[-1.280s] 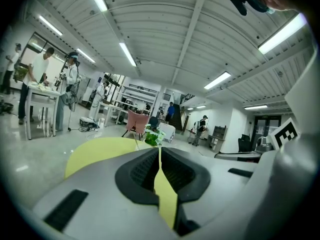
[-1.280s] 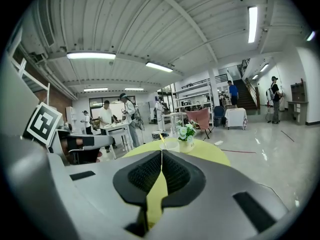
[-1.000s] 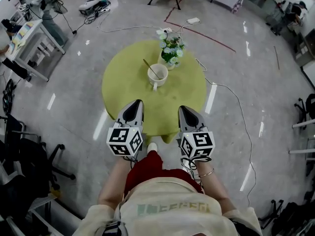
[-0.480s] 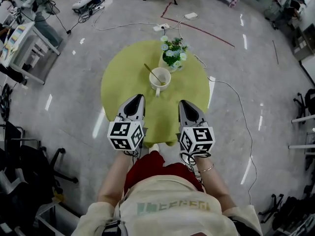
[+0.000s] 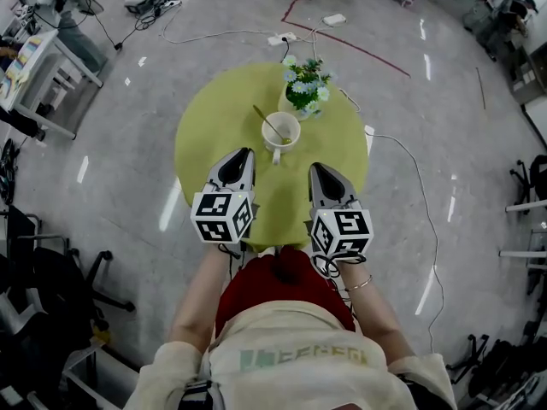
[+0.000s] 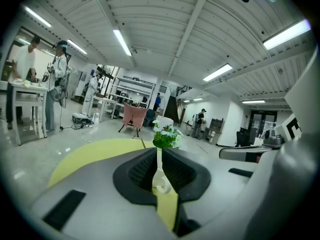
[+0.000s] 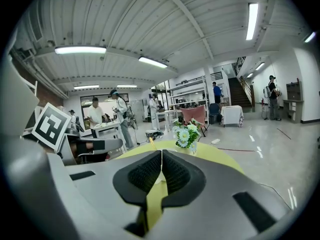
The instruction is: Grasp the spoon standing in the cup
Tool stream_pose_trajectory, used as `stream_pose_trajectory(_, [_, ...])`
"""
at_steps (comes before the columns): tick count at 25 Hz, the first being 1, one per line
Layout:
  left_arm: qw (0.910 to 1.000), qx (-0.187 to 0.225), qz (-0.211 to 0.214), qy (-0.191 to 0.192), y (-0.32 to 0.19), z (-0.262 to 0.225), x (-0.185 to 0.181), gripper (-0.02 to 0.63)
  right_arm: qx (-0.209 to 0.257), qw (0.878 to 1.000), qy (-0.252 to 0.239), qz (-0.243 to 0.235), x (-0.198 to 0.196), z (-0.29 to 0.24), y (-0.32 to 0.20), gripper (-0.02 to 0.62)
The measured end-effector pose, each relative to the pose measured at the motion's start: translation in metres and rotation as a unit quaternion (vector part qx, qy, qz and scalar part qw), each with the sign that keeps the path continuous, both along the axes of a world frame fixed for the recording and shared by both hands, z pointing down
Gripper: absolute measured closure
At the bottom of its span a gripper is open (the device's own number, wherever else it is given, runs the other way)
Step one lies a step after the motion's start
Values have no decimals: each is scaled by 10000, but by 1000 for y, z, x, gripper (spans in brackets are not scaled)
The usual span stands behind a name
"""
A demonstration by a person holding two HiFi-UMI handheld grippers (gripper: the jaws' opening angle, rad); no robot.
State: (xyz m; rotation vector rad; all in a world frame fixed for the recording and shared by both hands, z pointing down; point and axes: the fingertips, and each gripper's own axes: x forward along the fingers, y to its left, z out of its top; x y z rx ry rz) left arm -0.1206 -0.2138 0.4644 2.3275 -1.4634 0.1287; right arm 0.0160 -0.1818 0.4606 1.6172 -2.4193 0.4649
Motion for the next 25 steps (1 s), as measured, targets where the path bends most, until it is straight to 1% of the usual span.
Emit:
stream_pose_trajectory(7, [9999, -127, -14, -5, -22, 7, 6, 571, -12, 10000, -41, -70, 4, -1, -21, 557])
stream_pose_trajectory(12, [9995, -287, -102, 84, -37, 14, 9, 545, -73, 9999, 6, -157, 7, 0, -38, 558])
stream_pose_trajectory(20, [9982, -559, -198, 134, -64, 34, 13, 501, -266, 9993, 22, -273, 12, 17, -62, 558])
stream_pose_trajectory(25, [9971, -698, -245, 155, -79, 45, 18, 488, -382, 9988, -23, -316, 15, 27, -76, 558])
